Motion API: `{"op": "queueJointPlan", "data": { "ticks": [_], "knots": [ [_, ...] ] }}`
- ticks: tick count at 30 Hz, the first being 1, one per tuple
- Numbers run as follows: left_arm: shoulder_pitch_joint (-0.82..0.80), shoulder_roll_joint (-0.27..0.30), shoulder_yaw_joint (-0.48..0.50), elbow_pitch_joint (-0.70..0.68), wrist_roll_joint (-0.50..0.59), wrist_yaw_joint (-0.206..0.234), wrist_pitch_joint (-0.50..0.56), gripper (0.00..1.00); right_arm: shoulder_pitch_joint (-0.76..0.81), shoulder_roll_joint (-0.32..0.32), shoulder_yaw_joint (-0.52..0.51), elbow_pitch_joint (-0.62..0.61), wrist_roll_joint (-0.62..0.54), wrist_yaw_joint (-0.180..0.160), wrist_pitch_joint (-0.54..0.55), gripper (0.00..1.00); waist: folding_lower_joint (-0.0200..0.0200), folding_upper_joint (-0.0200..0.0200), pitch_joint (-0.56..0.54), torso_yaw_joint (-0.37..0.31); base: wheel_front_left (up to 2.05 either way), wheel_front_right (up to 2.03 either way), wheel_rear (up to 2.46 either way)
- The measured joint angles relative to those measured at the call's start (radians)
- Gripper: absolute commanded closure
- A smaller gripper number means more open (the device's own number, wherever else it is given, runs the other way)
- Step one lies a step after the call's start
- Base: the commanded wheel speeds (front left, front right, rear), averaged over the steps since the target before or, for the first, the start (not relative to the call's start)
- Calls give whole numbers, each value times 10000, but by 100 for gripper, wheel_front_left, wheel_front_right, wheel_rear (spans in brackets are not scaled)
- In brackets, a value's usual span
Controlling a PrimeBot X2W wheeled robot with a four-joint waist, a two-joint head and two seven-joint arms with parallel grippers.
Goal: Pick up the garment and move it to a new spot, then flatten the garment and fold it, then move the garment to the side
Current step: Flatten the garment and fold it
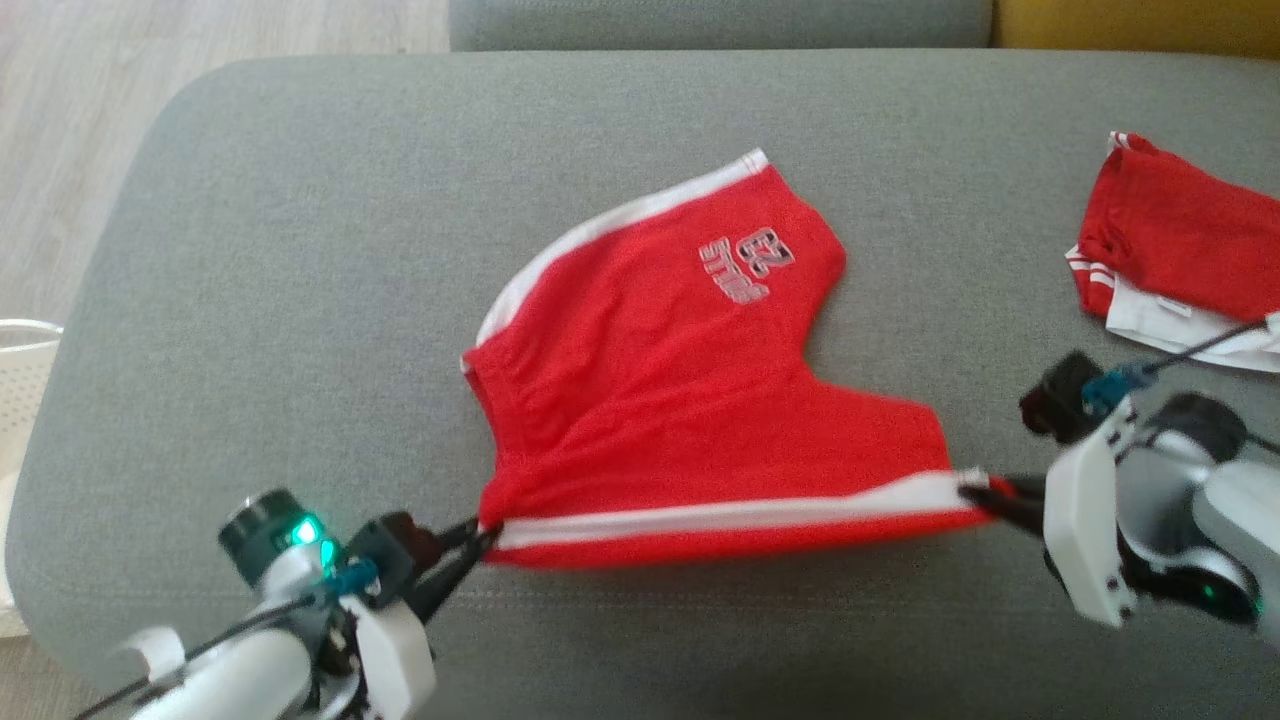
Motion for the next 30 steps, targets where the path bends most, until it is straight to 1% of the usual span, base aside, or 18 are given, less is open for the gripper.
{"op": "queueJointPlan", "data": {
  "ticks": [5,9,12,14,17,22,26,27,28,29,30],
  "knots": [
    [591,111,-159,-522,-431,-2,418,100,428,-560,23,-915,451,0,771,100,0,0,-129,-1,0,0,0],
    [725,205,-81,-918,-554,115,454,100,216,-717,36,-1030,606,0,487,100,0,0,-41,32,0,0,0],
    [419,249,186,-1081,-585,272,453,100,-446,-652,27,-876,616,0,238,100,0,0,104,113,0,0,0],
    [144,207,453,-1204,-802,343,451,100,-1018,-587,-13,-775,627,0,157,100,0,0,228,185,0,0,0],
    [-228,-27,903,-1260,-1352,408,433,100,-1838,-360,-132,-497,725,0,82,100,0,0,483,316,0,0,0],
    [-915,-353,1108,-1039,-1394,449,408,100,-2962,-67,-180,148,744,0,-8,100,0,0,992,609,0,0,0],
    [-1457,-819,1174,-591,-1409,437,297,100,-3839,111,-180,826,497,0,-228,100,1,0,1501,864,0,0,0],
    [-1745,-1062,1202,-332,-1409,405,182,100,-4270,209,-180,1124,399,0,-362,100,1,0,1782,997,0,0,0],
    [-1897,-1183,1241,-190,-1409,391,159,100,-4474,261,-180,1258,384,0,-435,100,1,0,1926,1065,0,0,0],
    [-1897,-1183,1241,-190,-1409,391,159,100,-4474,261,-180,1258,384,0,-435,100,1,0,1926,1065,0,0,0],
    [-2053,-1306,1290,-36,-1411,389,81,100,-4670,301,-178,1388,380,0,-479,100,1,0,2073,1136,0,0,0]
  ]
}}
